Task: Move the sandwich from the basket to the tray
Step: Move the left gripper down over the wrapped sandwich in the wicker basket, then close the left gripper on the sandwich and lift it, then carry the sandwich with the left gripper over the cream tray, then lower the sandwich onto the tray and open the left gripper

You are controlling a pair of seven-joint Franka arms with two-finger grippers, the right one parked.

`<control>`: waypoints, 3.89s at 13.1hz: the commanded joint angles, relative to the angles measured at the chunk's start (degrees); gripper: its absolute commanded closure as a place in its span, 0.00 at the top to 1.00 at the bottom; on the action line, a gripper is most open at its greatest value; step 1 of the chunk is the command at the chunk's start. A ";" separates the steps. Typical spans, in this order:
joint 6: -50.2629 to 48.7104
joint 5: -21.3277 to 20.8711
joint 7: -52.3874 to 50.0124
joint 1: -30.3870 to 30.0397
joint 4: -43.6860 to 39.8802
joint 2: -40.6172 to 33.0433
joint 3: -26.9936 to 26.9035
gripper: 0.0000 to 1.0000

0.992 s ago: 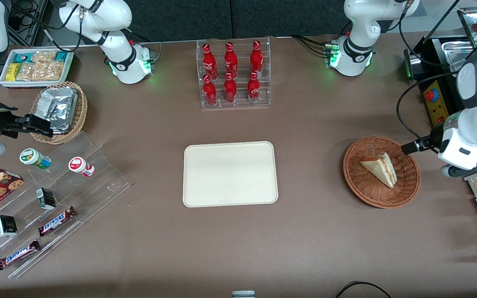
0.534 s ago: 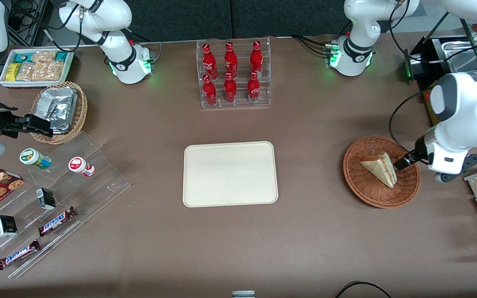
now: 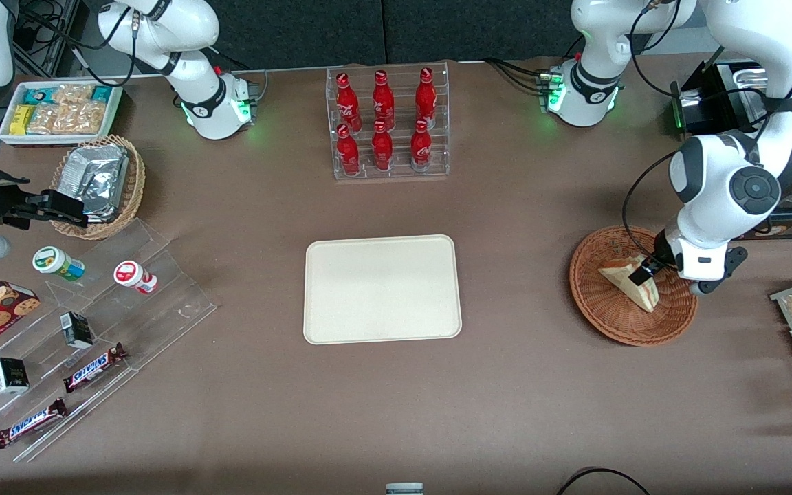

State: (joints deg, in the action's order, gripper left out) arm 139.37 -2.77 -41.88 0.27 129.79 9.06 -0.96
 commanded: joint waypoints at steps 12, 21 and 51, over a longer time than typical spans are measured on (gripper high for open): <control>9.96 0.14 -9.45 0.44 5.66 0.78 0.44 0.01; -20.22 -5.21 -9.36 0.61 -11.98 -4.58 9.64 0.00; -14.21 -25.09 -30.89 27.07 -42.95 34.53 28.74 0.00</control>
State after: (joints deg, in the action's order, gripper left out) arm 125.50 -26.31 -70.89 26.22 89.53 41.98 28.14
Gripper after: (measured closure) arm 0.850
